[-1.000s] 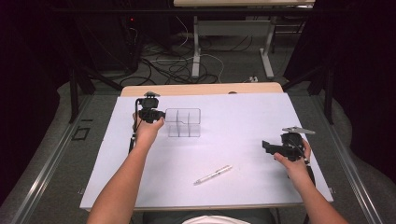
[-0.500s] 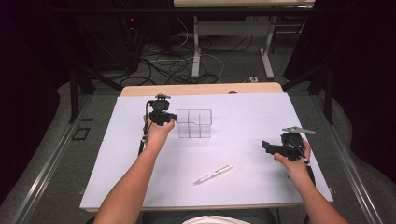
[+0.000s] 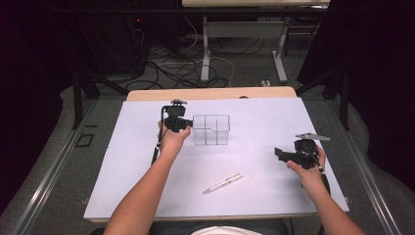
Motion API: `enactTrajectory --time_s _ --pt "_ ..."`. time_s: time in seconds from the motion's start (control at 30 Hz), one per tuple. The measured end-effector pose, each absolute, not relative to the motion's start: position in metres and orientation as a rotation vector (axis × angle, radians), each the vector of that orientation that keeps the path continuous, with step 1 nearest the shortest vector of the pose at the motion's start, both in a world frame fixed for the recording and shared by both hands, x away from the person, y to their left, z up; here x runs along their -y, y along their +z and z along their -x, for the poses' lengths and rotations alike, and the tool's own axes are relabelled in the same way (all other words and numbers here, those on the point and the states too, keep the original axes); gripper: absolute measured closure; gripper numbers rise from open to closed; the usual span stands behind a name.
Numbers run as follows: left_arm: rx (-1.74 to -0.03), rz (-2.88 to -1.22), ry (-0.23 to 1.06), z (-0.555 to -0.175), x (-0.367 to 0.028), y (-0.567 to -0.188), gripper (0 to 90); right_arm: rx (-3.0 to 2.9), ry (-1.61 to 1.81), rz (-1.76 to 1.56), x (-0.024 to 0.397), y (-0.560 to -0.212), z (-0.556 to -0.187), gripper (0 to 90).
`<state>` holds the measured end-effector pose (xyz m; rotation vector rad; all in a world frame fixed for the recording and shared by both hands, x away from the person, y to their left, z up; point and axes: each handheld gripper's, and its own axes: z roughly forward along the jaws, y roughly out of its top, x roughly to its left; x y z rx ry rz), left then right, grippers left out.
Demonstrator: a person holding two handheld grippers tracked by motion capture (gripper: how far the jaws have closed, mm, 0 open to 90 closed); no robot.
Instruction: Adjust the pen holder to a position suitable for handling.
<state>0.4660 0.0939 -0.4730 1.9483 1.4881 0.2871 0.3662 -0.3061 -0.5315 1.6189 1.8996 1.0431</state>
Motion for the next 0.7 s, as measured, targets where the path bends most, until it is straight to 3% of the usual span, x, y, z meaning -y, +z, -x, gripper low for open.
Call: enactTrajectory --time_s 0.63,0.7 --pt "-1.467 -1.945 0.263 -0.4658 -0.0888 -0.4741 89.5 -1.904 1.044 -1.611 0.3067 -0.5316 -0.3662 14.5" --pt "-1.460 -1.948 0.261 -0.4651 -0.0910 -0.4734 85.0 -1.907 1.053 -1.600 0.3064 -0.5310 -0.3657 15.2"
